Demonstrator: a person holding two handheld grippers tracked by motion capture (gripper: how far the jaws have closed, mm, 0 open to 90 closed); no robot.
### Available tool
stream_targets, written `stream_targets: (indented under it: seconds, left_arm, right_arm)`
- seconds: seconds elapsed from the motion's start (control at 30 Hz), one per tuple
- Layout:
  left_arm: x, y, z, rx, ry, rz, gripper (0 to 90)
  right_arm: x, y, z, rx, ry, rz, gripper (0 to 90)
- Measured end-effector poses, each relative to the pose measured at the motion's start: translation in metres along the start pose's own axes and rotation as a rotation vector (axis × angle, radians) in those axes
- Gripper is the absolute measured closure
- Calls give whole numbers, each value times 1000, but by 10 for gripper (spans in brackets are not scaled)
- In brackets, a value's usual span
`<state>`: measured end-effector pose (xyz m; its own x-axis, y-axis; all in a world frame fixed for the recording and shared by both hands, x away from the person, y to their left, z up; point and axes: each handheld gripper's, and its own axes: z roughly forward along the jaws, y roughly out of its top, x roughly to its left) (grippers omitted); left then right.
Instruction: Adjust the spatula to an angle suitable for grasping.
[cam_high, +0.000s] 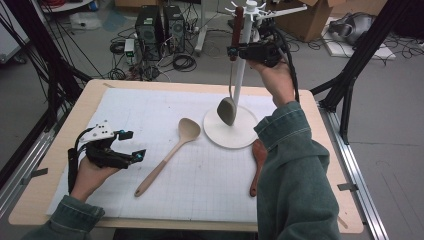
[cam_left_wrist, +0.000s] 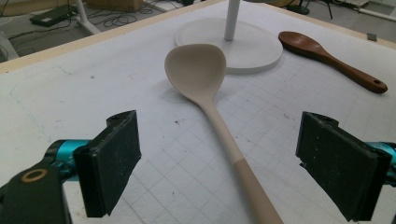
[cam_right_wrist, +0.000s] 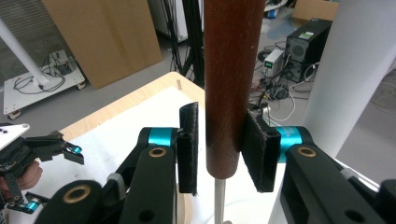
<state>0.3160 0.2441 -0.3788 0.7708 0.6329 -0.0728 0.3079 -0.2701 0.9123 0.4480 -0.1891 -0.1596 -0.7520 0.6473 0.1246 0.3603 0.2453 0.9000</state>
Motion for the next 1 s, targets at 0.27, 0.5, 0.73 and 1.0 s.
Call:
stream_targets:
  seconds: [0.27, 0.5, 0.73, 1.0]
  left_arm:
    - [2, -1, 0, 6, 4, 2, 141]
    - [4, -2, -3, 0, 8, -1, 141]
    - [7, -3, -5, 0, 15, -7, 141]
    - [10, -3, -9, -8, 30, -11, 139]
  right_arm:
    - [-2, -5, -6, -37, 9, -4, 628]
    - [-6, -7, -9, -64, 18, 0, 606]
    - [-7, -8, -9, -61, 28, -3, 605]
    - [-7, -13, -21, -71, 71, 5, 679]
